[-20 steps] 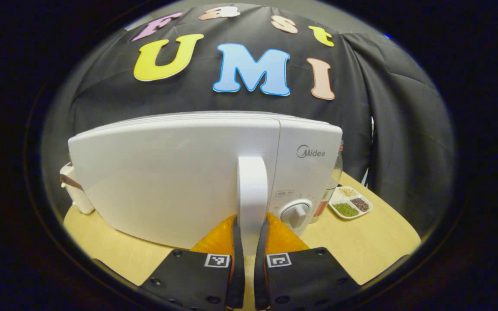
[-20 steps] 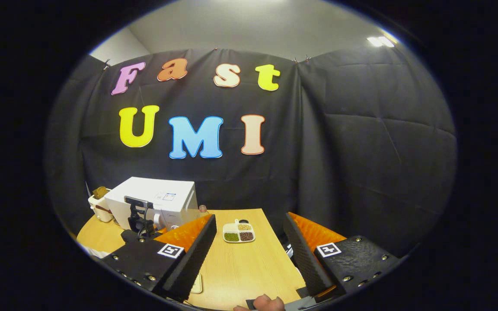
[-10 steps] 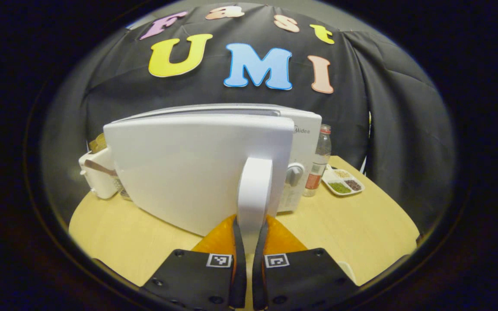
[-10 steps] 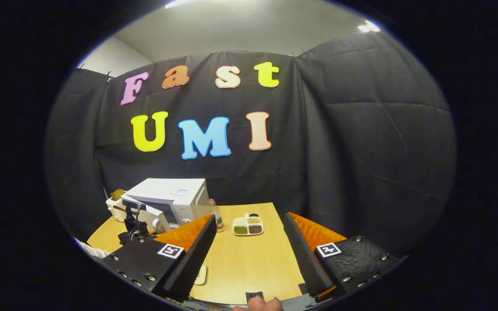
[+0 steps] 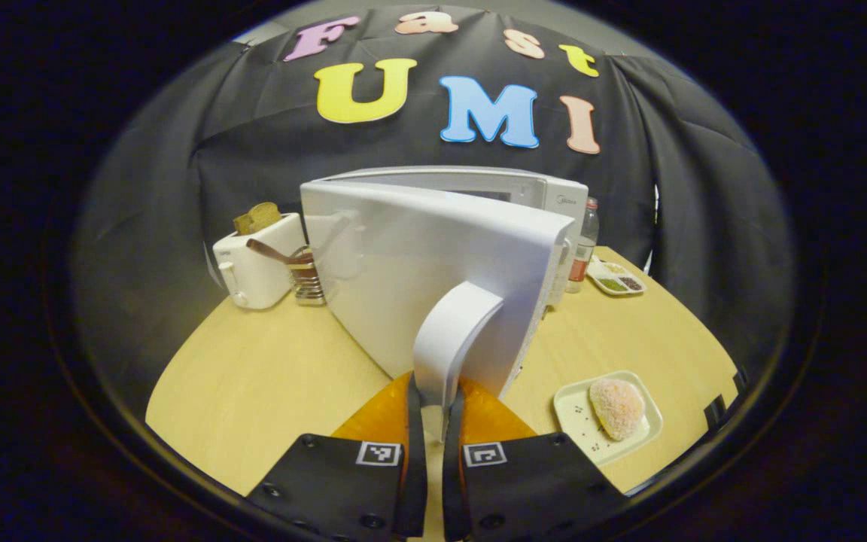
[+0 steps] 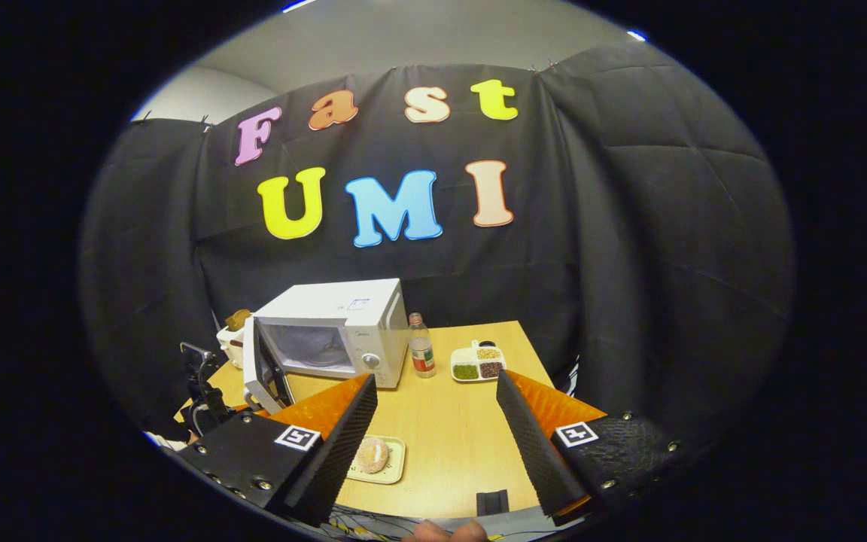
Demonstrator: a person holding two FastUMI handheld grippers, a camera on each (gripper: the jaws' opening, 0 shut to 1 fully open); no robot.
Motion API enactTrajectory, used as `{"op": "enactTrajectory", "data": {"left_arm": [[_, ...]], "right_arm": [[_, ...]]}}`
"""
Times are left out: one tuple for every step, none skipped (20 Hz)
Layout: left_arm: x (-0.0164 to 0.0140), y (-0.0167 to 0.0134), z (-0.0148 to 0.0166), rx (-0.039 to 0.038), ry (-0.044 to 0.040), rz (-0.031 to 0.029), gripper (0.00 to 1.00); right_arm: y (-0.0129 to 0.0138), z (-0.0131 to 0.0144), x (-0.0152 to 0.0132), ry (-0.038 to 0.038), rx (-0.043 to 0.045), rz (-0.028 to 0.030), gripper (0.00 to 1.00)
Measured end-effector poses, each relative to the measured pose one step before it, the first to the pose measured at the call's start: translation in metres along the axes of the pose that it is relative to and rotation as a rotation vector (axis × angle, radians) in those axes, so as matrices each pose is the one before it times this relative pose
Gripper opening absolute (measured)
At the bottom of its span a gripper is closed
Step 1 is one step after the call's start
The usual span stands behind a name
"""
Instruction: Open the microwave oven with the left hand, put the food in, and close the microwave oven.
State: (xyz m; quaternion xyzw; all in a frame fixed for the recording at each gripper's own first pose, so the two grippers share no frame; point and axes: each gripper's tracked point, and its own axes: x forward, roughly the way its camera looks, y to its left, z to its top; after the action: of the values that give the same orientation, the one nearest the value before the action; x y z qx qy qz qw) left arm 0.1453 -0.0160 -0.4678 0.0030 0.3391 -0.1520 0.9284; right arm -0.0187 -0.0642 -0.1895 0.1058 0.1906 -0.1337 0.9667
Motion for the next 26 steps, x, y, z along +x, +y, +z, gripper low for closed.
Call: {"op": "enactTrajectory", "data": {"left_arm": [[-0.00734,0.01218,-0.00415,0.00559,-0.00036,-0.00169,0.16],[-0.00620,0.01269,-0.00421,0.00248,-0.00104,-0.00599,0.16],[-0.00443,0.01279,-0.00182,-0.00218,-0.00451,-0.00857,0.16],[-0.00431,0.01141,-0.00344,0.00324,-0.00581,-0.01182,0.16],[-0.00412,0.01013,-0.00162,0.01190,-0.00588,-0.01554,0.18],[-0.00560,0.00884,-0.00257,0.01764,-0.00770,-0.01686,0.16],[-0.00246,0.01063,-0.00181,0.01522,-0.00446,-0.01338,0.17],[-0.00340,0.01386,-0.00329,0.00572,-0.00389,-0.00576,0.17],[-0.00256,0.01275,-0.00221,-0.00242,0.00113,0.00016,0.17],[-0.00300,0.01375,-0.00341,-0.00343,-0.00027,0.00399,0.17],[-0.00405,0.01659,-0.00161,-0.00760,0.00447,0.00979,0.18],[-0.00302,0.01777,-0.00339,-0.01721,0.00230,0.00708,0.19],[-0.00174,0.01607,-0.00266,-0.03384,0.00297,0.00087,0.19],[-0.00163,0.01171,-0.00084,-0.04674,0.00555,-0.00227,0.19],[-0.00093,0.00748,-0.00006,-0.04244,0.00723,-0.01042,0.19],[0.00052,0.00325,-0.00130,-0.00563,0.00955,-0.01180,0.19],[-0.00085,0.00283,0.00200,0.01805,0.00740,-0.01341,0.19],[0.00025,0.00006,-0.00245,0.02138,0.01554,-0.01431,0.19],[-0.00154,0.00177,0.00046,0.02338,0.01259,-0.00835,0.17],[-0.00107,0.00255,-0.00007,0.01754,0.00793,-0.00558,0.18],[-0.00261,0.00094,0.00119,0.00790,0.00545,-0.01127,0.19],[-0.00319,0.00024,0.00113,-0.00172,-0.00206,-0.00993,0.20],[-0.00678,0.00481,0.00535,0.00413,-0.01632,0.01877,0.23],[-0.00615,0.00491,0.00350,-0.00506,-0.01436,0.02021,0.28],[-0.00677,0.00434,0.00612,-0.01082,-0.02086,0.02544,0.34],[-0.00966,0.00128,0.00647,-0.00415,-0.02593,0.02715,0.43]], "right_arm": [[0.01274,0.00002,0.00614,0.01015,-0.01369,-0.00843,0.98],[0.01515,0.00142,0.00617,0.00795,-0.00125,-0.00301,0.98],[0.01814,0.00223,0.00672,0.00321,0.00000,0.00308,0.98],[0.01841,-0.00201,0.00847,0.01651,-0.00390,0.00389,0.98],[0.01635,-0.00630,0.00787,0.02347,-0.00107,0.00445,0.98],[0.01568,-0.00276,0.00698,0.01830,0.00420,0.00332,0.98],[0.01260,-0.00202,0.00512,0.01357,0.00892,-0.00006,0.98],[0.01133,-0.00137,0.00482,0.01598,0.00589,-0.00615,0.98],[0.01073,-0.00031,0.00308,0.00543,-0.00656,-0.01312,0.98],[0.00999,0.00523,0.00253,-0.00916,-0.01664,-0.01704,0.98],[0.01265,0.00433,0.00320,-0.00913,-0.01717,0.00194,0.98],[0.01347,0.00420,0.00207,-0.00575,-0.01206,0.00753,0.98],[0.01241,0.00139,0.00266,-0.00121,-0.00723,0.00576,0.98],[0.01026,0.00213,0.00198,0.00072,-0.00537,0.00317,0.98],[0.01076,0.00028,0.00172,0.00180,-0.00353,0.00685,0.98],[0.01075,0.00201,0.00139,0.00113,-0.00260,0.01004,0.98],[0.01090,-0.00136,0.00162,0.00714,-0.01047,0.01389,0.98],[0.00739,0.00182,0.00133,0.00036,-0.01764,0.00763,0.98],[0.00362,0.00283,0.00109,-0.00678,-0.01867,0.00057,0.98],[0.00397,0.00141,0.00132,-0.00219,-0.01190,0.00408,0.98],[0.00295,-0.00353,0.00187,0.00933,-0.00480,0.00536,0.98],[0.00190,-0.00212,0.00114,0.00271,0.00231,0.00650,0.98],[0.00077,-0.00205,0.00127,0.00433,-0.00132,-0.00235,0.98],[0.00093,-0.00361,0.00217,0.00989,-0.00211,0.00244,0.98],[0.00114,-0.00301,0.00251,0.00566,-0.00402,0.00175,0.98],[-0.00022,-0.00227,0.00270,0.00410,-0.00564,-0.00015,0.98]]}}
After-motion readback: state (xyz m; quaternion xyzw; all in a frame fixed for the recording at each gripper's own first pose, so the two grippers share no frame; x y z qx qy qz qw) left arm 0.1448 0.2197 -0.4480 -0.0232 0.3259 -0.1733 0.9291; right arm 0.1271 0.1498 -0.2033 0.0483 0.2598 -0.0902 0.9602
